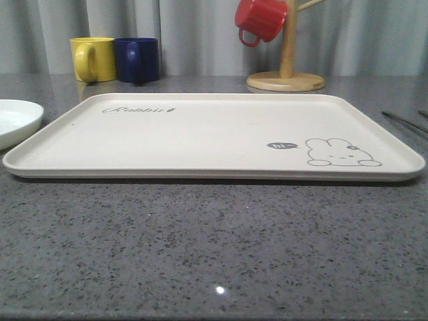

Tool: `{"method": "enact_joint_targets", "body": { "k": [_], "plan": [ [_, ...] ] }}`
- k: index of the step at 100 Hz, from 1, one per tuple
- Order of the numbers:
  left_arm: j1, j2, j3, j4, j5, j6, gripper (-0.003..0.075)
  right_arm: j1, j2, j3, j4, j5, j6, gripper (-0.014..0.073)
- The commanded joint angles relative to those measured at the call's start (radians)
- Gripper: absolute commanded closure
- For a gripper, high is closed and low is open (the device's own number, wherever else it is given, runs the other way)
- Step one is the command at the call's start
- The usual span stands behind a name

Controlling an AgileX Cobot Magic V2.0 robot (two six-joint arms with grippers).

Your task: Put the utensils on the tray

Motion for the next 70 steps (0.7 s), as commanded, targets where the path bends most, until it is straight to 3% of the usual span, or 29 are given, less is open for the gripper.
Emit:
{"method": "enact_joint_targets", "body": {
  "k": [1,44,70],
  "plan": [
    [-0.007,-0.006,-0.034,-0.01,-0.06,-0.009,0.0235,-0.007,-0.017,-0.019,0.001,-0.084,-0.006,0.0661],
    [0.216,0.246,-0.231,-0.058,-0.055,-0.051,0.0234,-0.007,-0.017,-0.019,0.001,-0.084,-0.006,0.0661],
    [0.229,0.464,-0.324,-0.118,-0.01,0.007,0.0235,-0.007,-0.017,-0.019,0.001,-0.084,-0.006,0.0661]
  ]
}}
